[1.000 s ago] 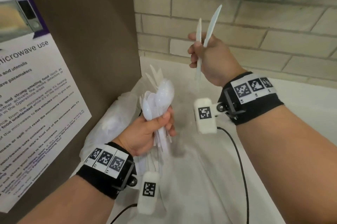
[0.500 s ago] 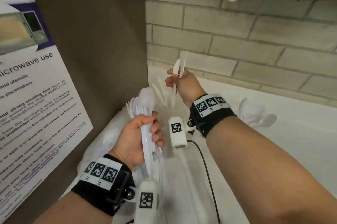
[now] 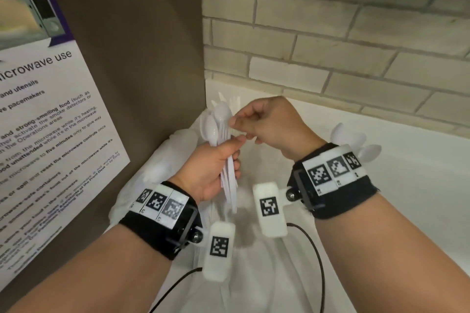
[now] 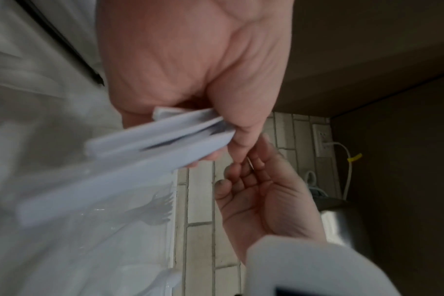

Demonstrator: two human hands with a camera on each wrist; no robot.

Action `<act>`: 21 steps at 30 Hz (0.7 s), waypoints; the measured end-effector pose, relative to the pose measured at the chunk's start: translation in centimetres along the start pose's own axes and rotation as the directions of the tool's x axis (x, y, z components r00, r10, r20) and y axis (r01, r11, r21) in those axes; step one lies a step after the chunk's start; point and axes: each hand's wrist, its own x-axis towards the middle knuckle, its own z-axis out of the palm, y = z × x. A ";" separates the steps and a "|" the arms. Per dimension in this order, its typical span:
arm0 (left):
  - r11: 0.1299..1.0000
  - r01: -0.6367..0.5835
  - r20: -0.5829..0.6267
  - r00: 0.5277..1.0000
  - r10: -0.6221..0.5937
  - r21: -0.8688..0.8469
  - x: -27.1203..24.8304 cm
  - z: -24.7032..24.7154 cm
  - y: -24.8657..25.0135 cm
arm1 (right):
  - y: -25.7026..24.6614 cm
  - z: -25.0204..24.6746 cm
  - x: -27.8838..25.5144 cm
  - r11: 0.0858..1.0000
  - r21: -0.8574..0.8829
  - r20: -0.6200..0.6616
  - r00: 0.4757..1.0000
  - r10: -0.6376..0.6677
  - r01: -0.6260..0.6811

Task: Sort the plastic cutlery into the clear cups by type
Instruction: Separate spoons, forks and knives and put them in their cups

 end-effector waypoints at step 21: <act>0.994 -0.047 0.049 0.998 0.042 0.094 0.1 1.7 0.2 | 0.0 -1.4 -0.8 0.895 0.445 -0.309 0.931 0.194 -0.039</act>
